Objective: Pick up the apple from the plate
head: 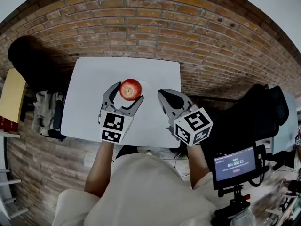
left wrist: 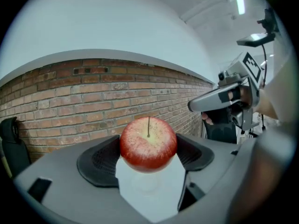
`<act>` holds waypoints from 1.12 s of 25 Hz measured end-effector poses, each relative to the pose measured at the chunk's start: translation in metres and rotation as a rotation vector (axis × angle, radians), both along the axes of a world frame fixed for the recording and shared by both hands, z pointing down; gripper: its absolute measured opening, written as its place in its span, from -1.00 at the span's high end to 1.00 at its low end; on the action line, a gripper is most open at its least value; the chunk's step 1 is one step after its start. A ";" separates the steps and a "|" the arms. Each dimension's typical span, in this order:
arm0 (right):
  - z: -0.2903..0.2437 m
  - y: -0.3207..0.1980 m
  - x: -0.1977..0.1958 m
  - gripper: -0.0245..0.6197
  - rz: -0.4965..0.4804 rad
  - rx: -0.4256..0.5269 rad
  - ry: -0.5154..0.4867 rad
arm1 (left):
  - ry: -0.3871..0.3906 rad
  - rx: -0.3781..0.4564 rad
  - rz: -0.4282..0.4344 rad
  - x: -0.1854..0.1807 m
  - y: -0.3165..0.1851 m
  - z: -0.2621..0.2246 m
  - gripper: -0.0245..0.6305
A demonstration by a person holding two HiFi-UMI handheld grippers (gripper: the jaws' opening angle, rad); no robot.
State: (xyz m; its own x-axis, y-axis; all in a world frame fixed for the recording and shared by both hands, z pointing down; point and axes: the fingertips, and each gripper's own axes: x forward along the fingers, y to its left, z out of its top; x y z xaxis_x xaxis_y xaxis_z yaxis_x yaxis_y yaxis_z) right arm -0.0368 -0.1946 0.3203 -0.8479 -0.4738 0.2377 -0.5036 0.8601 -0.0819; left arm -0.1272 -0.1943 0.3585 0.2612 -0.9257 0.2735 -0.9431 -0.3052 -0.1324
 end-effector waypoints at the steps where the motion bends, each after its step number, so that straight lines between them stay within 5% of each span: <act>1: -0.004 0.000 0.001 0.91 0.001 0.008 -0.004 | -0.004 0.012 0.001 0.001 0.001 -0.005 -0.21; 19: -0.054 0.002 0.000 0.91 -0.010 0.125 -0.042 | -0.050 0.194 0.010 0.004 0.021 -0.078 -0.21; 28: -0.059 0.000 0.002 0.92 0.005 0.150 -0.036 | -0.072 0.218 0.010 0.006 0.024 -0.088 -0.21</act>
State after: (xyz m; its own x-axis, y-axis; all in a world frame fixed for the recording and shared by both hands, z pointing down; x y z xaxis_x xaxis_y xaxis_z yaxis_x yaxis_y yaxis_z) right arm -0.0348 -0.1947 0.2611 -0.8519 -0.5063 0.1335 -0.5073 0.8613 0.0295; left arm -0.1213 -0.1701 0.2707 0.2576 -0.9625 0.0852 -0.9257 -0.2711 -0.2636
